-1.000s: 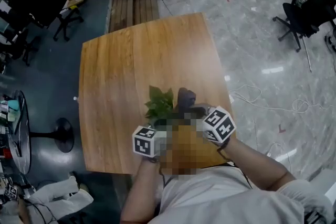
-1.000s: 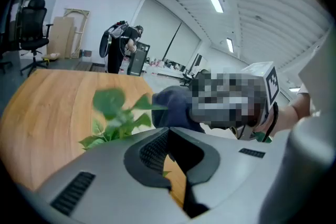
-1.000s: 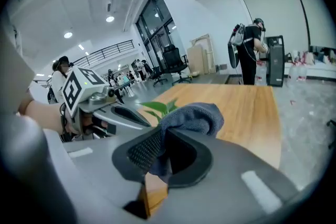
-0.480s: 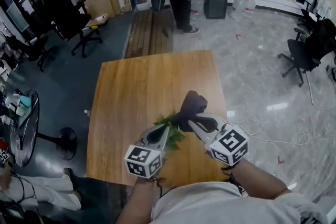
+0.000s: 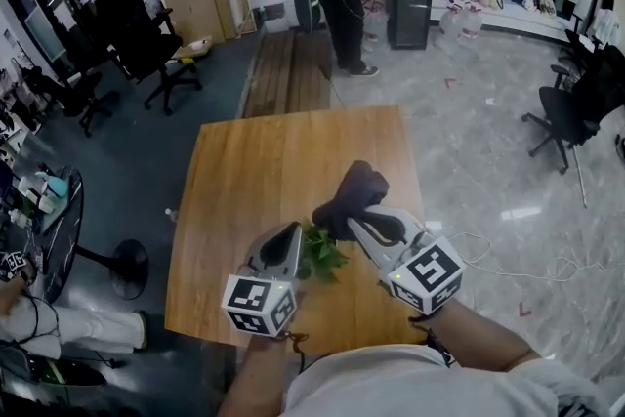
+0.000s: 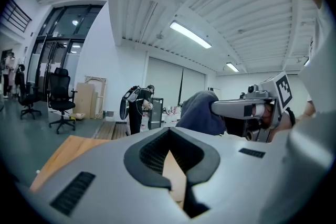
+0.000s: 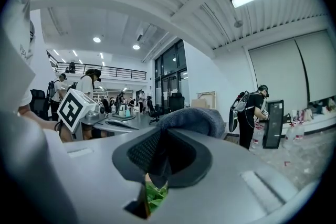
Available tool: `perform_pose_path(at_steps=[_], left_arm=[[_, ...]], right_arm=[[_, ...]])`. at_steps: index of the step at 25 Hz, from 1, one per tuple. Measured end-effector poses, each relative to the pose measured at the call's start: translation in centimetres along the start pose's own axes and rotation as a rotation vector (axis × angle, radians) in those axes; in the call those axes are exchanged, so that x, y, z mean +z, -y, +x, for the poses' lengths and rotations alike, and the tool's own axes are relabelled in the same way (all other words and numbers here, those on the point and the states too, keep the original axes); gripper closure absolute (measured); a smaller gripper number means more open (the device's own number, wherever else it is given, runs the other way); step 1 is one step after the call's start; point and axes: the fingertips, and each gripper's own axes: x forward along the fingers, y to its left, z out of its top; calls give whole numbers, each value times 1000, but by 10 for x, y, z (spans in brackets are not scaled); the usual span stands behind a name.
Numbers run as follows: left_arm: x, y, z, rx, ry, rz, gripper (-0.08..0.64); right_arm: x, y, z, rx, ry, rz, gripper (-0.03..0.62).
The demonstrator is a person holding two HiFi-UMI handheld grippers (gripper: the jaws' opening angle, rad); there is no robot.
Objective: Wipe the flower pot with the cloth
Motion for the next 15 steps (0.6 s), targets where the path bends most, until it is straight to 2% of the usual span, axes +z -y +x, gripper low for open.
perform_pose_path(at_steps=[4, 15], left_arm=[[8, 1, -4, 12, 27, 2, 554], [12, 7, -14, 17, 31, 9, 554]], right_arm=[[5, -5, 1, 3, 12, -2, 566], [14, -15, -2, 11, 30, 16, 566]])
